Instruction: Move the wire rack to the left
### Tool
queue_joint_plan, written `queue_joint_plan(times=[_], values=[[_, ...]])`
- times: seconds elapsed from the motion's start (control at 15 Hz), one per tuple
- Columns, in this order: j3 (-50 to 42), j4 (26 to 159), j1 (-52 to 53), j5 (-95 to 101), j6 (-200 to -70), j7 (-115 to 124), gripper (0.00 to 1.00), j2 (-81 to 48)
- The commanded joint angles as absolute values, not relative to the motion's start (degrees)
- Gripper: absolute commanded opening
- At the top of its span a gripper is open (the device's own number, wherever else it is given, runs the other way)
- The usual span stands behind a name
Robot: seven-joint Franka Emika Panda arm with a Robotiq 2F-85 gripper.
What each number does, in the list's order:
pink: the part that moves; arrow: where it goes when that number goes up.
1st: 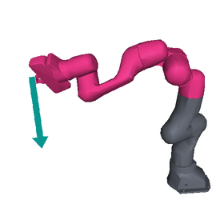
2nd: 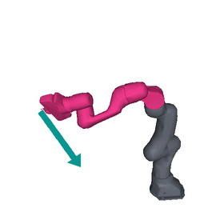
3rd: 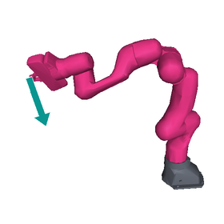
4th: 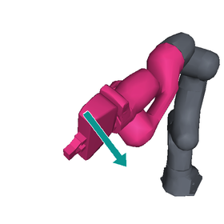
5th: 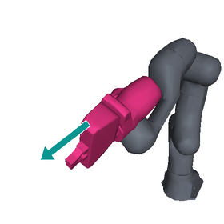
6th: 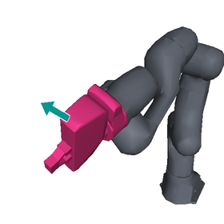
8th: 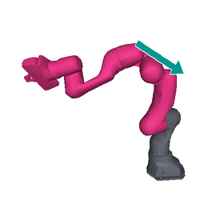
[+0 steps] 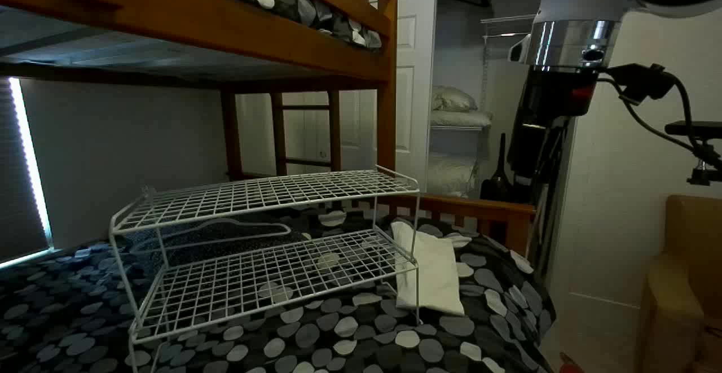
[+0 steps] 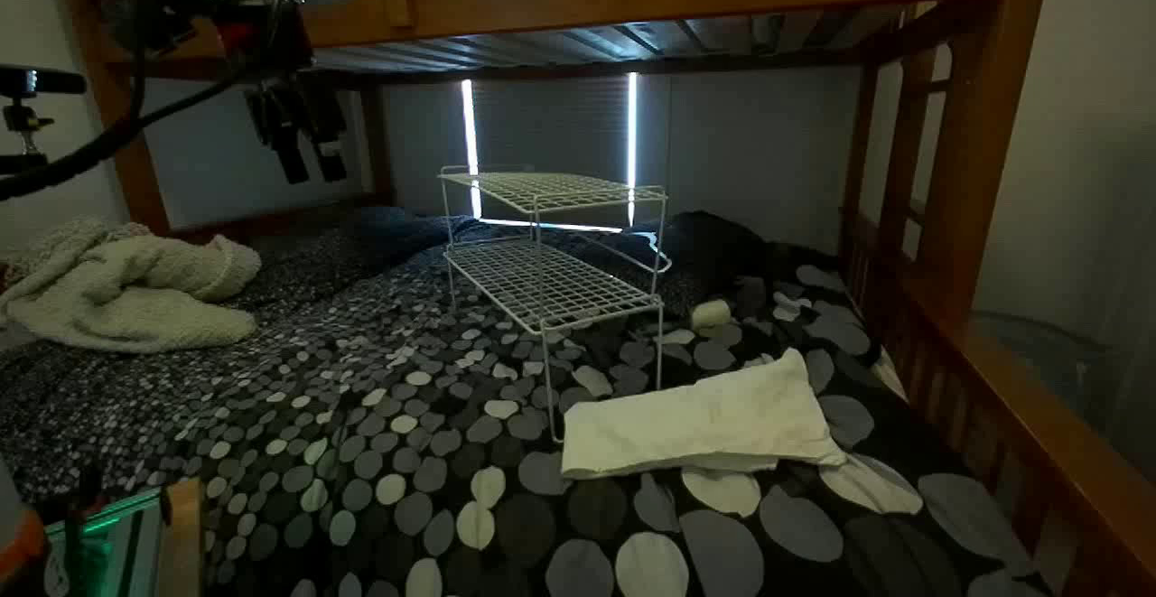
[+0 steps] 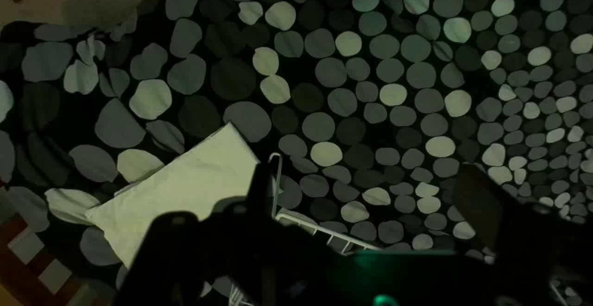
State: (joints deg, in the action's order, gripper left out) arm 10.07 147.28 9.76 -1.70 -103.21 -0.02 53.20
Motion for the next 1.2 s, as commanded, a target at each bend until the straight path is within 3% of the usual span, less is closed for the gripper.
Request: queue_joint_plan(times=[0.0,0.8,1.13], values=[[9.9,147.1,10.0,-1.5,-103.1,0.2,1.0,53.1],[9.9,147.1,10.0,-1.5,-103.1,0.2,1.0,53.0],[11.2,144.1,8.5,10.3,-104.5,-6.3,1.0,43.9]])
